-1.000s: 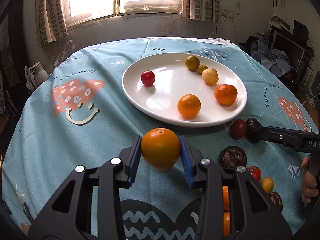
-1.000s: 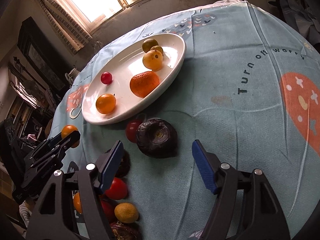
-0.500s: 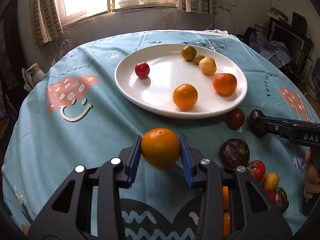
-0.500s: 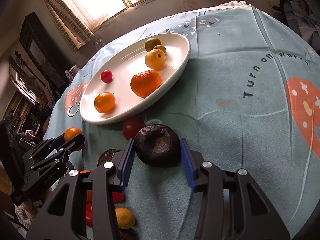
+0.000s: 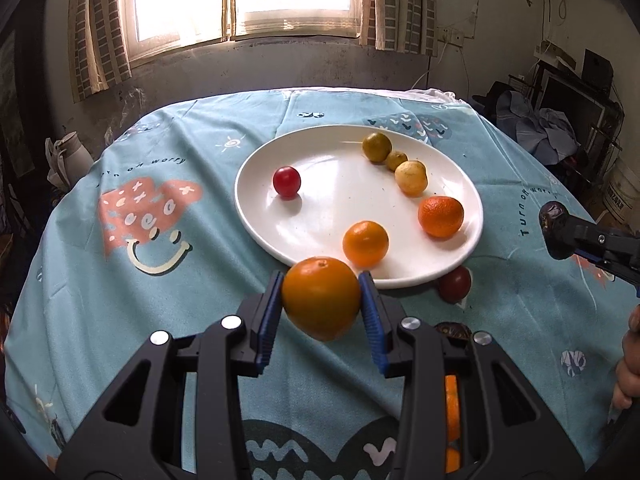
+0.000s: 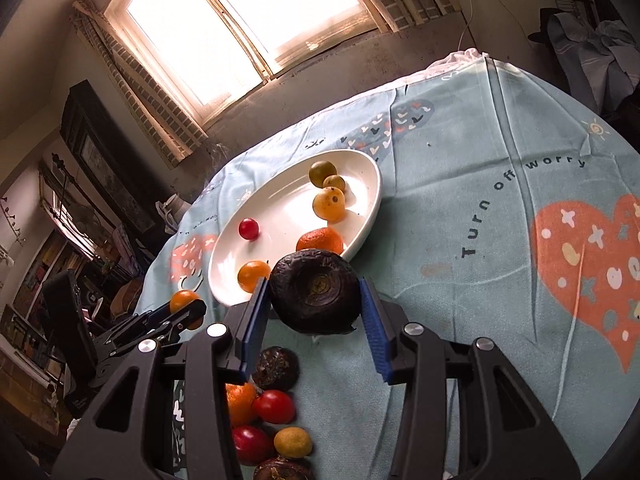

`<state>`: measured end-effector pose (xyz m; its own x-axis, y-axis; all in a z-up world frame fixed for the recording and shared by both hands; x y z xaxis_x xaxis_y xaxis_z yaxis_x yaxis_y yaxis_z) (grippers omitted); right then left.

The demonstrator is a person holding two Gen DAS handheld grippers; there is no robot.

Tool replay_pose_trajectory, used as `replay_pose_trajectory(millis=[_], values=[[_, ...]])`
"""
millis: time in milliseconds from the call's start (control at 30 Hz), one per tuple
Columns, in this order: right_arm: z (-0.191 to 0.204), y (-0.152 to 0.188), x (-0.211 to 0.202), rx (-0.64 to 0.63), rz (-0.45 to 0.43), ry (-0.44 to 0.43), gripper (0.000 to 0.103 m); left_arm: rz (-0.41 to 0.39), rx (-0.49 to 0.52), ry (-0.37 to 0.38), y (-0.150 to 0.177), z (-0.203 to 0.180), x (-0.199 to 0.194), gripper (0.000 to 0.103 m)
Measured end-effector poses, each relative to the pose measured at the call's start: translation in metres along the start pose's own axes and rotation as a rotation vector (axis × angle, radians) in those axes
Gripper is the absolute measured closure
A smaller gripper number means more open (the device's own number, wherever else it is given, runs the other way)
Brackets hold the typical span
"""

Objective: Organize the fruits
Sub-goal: 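Carry the orange onto the plate with the left gripper while the right places a dark purple fruit there, then withdraw the left gripper and grasp a mandarin from the table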

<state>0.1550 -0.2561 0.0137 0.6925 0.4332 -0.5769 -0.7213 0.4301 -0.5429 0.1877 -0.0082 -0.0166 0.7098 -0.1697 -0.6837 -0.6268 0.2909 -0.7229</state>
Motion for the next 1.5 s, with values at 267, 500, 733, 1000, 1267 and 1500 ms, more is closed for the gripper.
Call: replay_pose_trajectory(millis=[267,500,733,1000,1267,1500], values=[[0.027,-0.043,0.058,-0.059,0.007,0.062,0.058,0.005,-0.078,-0.01,-0.048,0.022,0.036,0.064],[0.038,-0.039,0.113,-0.067,0.102,0.023,0.057,0.07,-0.093,0.013,-0.047,0.025,0.071,0.064],[0.036,-0.047,0.094,-0.028,0.039,-0.039,0.035,0.002,-0.065,-0.041,-0.048,0.026,0.054,0.028],[0.03,-0.02,0.03,-0.01,0.027,-0.068,0.031,0.005,-0.12,-0.062,-0.013,0.03,0.013,0.012],[0.005,0.024,-0.01,0.004,0.009,-0.022,0.019,-0.002,-0.07,-0.079,0.041,0.003,-0.036,0.003],[-0.009,0.02,-0.016,0.066,0.003,-0.017,0.012,-0.043,0.08,0.011,0.052,-0.04,-0.051,0.003]])
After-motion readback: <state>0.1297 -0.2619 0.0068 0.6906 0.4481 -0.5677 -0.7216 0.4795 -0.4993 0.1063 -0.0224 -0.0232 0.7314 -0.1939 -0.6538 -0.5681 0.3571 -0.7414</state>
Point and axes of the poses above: each gripper's, at about its wrist camera, not at the fingertips, and x roughly the way its jaws point, z to its left, y to its underside, the point moved 3 cm from there along x, roughly the way its jaws point, and after that the axes turned 9 degrees about x, right-handed, at the moved point
